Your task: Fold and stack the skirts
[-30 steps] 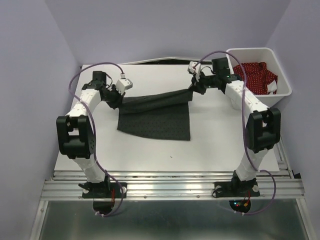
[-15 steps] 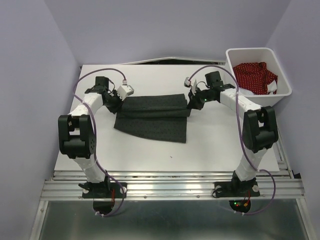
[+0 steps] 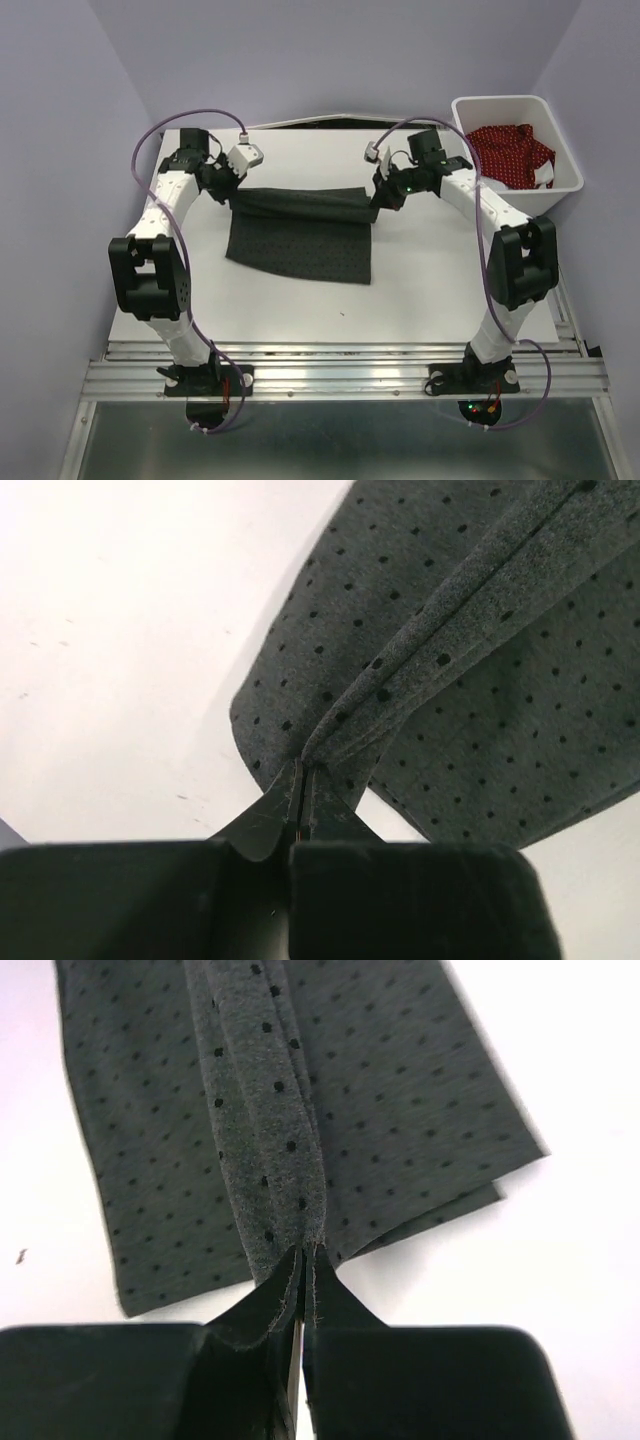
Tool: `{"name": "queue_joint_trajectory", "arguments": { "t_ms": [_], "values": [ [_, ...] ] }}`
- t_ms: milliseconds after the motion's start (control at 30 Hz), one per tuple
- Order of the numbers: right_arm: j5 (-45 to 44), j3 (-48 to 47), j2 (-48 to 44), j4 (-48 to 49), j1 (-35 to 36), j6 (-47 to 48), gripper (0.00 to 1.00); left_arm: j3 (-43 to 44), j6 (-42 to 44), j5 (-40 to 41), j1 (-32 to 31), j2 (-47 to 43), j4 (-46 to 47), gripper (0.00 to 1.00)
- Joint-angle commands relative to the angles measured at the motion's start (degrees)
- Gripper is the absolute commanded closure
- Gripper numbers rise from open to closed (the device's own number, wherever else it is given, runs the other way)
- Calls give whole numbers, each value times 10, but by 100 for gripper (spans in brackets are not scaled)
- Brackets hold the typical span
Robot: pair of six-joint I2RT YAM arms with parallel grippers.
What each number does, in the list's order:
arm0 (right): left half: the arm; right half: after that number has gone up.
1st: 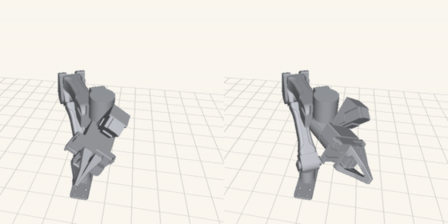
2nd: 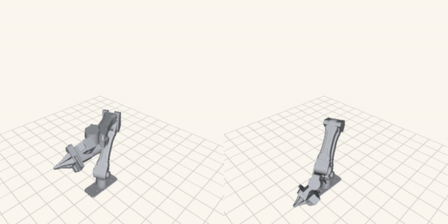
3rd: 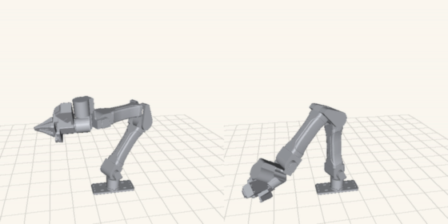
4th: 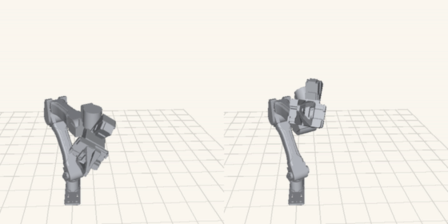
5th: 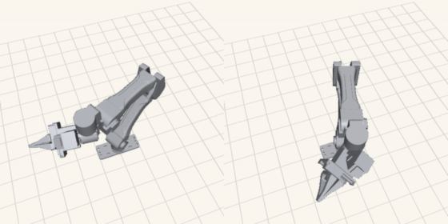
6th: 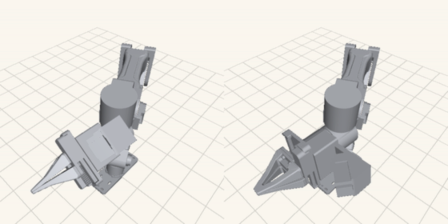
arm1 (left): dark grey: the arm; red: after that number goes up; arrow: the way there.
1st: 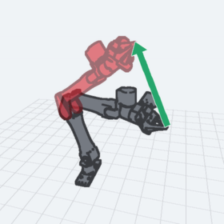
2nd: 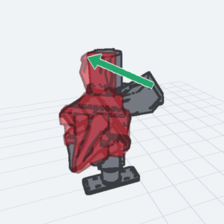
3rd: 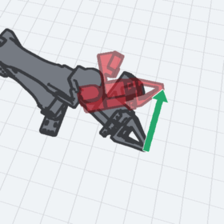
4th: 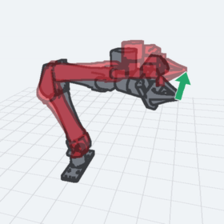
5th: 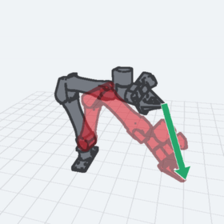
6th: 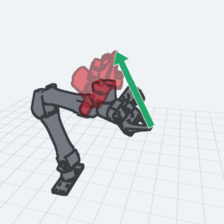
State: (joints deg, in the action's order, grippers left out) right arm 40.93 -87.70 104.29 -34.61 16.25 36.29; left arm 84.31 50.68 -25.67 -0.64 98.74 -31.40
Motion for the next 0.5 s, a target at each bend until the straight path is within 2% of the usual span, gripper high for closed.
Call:
{"name": "queue_joint_trajectory", "arguments": {
  "t_ms": [0, 167, 200, 233, 267, 300, 367, 400, 467],
  "values": [
    [9, 40, -19, -37, 24, 8, 99, -48, 40, 30, 10, -33, -34, 100],
    [5, 84, -8, -5, 37, 4, 99, -104, 56, 38, 9, -29, -19, 100],
    [2, 92, 1, -4, 43, 8, 96, -124, 64, 41, 9, -27, -11, 100],
    [1, 95, 6, -6, 43, 11, 81, -134, 69, 44, 9, -28, -4, 91],
    [5, 94, 12, -12, 43, 11, 81, -144, 76, 46, 10, -30, -4, 91],
    [9, 94, 15, -17, 43, 16, 71, -153, 82, 44, 10, -34, 1, 74],
    [13, 93, 10, -26, 43, 10, 58, -175, 99, 20, 15, -60, 5, 59],
    [13, 93, 3, -26, 43, 3, 39, -179, 103, 9, 17, -71, 4, 47],
    [17, 96, -28, -23, 43, -15, 30, -181, 111, -27, 22, -111, -3, 39]
  ]
}}
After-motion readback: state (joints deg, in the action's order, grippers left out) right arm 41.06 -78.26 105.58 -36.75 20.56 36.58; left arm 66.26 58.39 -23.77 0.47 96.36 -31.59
